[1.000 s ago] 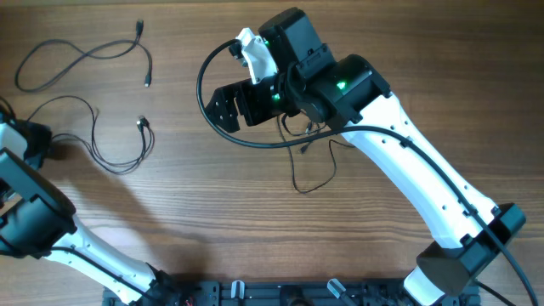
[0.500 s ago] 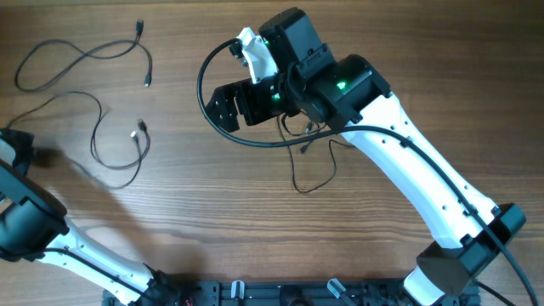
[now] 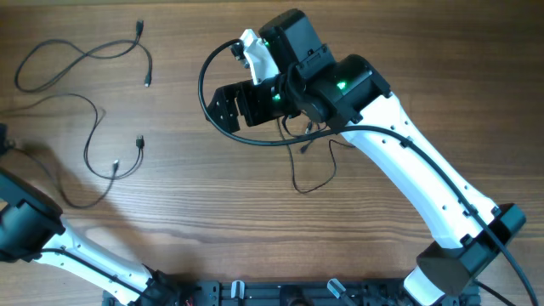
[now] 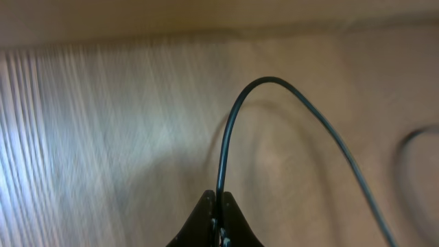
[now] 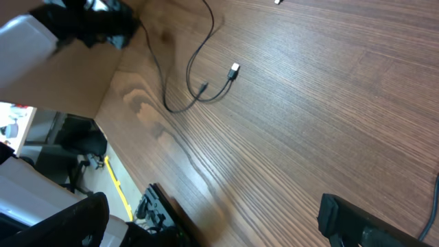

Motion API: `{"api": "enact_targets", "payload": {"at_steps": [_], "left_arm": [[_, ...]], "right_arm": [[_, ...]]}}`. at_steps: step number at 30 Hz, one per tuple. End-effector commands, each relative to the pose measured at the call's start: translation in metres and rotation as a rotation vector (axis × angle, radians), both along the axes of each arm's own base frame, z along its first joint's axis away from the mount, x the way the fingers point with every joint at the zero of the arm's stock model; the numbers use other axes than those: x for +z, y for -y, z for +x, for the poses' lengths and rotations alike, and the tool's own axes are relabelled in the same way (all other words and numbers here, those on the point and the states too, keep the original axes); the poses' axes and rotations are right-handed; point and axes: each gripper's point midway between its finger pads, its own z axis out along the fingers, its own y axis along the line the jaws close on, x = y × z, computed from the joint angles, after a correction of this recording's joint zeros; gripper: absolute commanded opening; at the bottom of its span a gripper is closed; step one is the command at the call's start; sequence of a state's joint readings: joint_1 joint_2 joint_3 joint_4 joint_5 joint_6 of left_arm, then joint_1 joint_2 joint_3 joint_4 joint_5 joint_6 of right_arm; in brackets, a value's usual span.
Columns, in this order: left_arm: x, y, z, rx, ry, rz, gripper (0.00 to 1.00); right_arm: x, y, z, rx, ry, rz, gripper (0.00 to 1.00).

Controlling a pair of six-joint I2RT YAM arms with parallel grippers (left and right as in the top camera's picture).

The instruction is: Untangle cables

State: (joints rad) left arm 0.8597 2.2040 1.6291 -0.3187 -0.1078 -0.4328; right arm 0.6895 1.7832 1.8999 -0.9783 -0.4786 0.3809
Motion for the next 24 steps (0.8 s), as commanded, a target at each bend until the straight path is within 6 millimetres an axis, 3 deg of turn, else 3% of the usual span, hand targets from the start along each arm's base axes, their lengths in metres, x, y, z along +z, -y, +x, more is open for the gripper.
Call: {"api": "enact_targets", "payload": {"at_steps": [1,2,3,4,7,15,24], "left_arm": [[0.066,-0.013,0.008,0.055,0.125,0.054,0.2],[0.068,-0.009,0.012,0.035,0.146,0.039,0.58],[0.068,-0.005,0.017,0.011,0.164,0.02,0.87],[0.066,0.0,0.02,-0.01,0.175,-0.005,1.0],[0.054,0.013,0.015,-0.026,0.146,-0.076,1.0],[0.012,0.062,-0.026,-0.006,-0.057,-0.308,1.0],[-0.043,0.118,-0.1,0.064,-0.36,-0.488,0.98]], "right_arm": [[-0.007,-0.003,-0.002,0.007,-0.032,-0.003,0.99],[-0.007,-0.004,-0.002,0.006,-0.032,-0.003,0.99],[-0.007,-0.004,-0.002,0.006,-0.031,-0.002,1.0],[-0.007,-0.004,-0.002,0.007,-0.031,-0.002,1.0],[-0.007,-0.003,-0.003,0.007,-0.032,-0.003,1.0],[-0.008,-0.003,-0.003,0.008,-0.034,-0.005,0.99],[-0.009,-0.002,-0.005,0.01,-0.04,-0.013,0.99]]}}
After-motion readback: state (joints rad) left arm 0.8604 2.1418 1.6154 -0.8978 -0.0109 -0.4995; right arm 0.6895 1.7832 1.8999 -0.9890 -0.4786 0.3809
